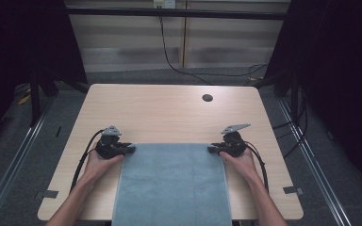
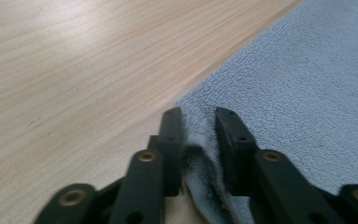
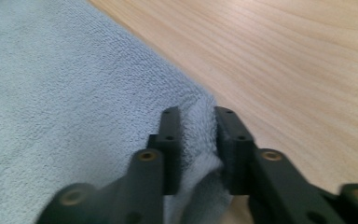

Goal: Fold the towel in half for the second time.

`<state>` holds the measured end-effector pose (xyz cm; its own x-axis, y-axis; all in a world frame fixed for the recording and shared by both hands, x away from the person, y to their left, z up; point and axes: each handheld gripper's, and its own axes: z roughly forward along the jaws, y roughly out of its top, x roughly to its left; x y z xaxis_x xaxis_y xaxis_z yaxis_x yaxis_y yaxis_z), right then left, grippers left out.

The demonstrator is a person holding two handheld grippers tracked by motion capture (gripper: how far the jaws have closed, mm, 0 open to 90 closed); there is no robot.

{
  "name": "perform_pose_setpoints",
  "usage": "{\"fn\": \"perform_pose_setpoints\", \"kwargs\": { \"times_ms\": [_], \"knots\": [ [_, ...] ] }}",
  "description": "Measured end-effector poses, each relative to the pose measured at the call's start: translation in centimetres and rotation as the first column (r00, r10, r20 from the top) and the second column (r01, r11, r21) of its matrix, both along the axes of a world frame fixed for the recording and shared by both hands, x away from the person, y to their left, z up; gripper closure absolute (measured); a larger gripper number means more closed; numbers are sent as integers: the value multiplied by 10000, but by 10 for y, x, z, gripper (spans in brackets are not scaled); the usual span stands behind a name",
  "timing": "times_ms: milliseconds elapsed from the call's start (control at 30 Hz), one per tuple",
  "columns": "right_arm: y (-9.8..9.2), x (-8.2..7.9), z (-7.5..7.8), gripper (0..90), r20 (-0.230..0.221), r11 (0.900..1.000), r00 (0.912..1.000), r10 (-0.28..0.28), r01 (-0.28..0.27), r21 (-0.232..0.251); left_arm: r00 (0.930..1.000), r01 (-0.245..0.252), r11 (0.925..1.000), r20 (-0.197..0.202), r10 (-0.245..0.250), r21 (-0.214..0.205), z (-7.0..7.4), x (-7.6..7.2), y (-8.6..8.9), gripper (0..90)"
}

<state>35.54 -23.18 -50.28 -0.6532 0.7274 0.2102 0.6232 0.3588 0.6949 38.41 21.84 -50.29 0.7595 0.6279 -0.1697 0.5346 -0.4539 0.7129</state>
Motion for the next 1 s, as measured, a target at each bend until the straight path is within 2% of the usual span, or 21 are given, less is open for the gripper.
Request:
{"fn": "perform_pose_setpoints", "kwargs": {
  "times_ms": [33,133,233,300,367,533,633,800,1000],
  "knots": [
    [0,-1,1,795,-1,10000,10000,-12,12,0,9999,-46,9999,-118,45,-132,0,0,0,773],
    [0,-4,4,829,62,9997,9998,-199,198,115,9996,-256,9990,-126,251,-373,1,-3,2,804],
    [-2,-8,9,847,113,9985,9992,-384,379,404,9997,-209,9984,-124,203,-533,4,-5,2,809],
    [-4,-8,15,849,193,9973,9991,-369,355,649,9997,-187,9955,-164,172,-933,9,-6,5,810],
    [-6,-8,21,850,299,9948,9989,-370,340,955,9996,-282,9938,-4,284,-1077,15,-6,7,811],
    [-8,-10,30,850,590,9931,9980,-239,169,1163,9995,-98,9903,289,139,-1385,28,-11,5,812],
    [-11,-12,39,852,816,9909,9962,-302,191,1333,9990,-152,9867,398,219,-1620,34,-10,5,813],
    [-19,-8,48,853,893,9883,9949,-468,331,1486,9988,-338,9876,310,390,-1532,36,1,-1,813],
    [-22,2,68,853,1204,9892,9909,-596,425,1400,9982,-215,9851,515,307,-1707,56,11,-3,817]
  ]
}}
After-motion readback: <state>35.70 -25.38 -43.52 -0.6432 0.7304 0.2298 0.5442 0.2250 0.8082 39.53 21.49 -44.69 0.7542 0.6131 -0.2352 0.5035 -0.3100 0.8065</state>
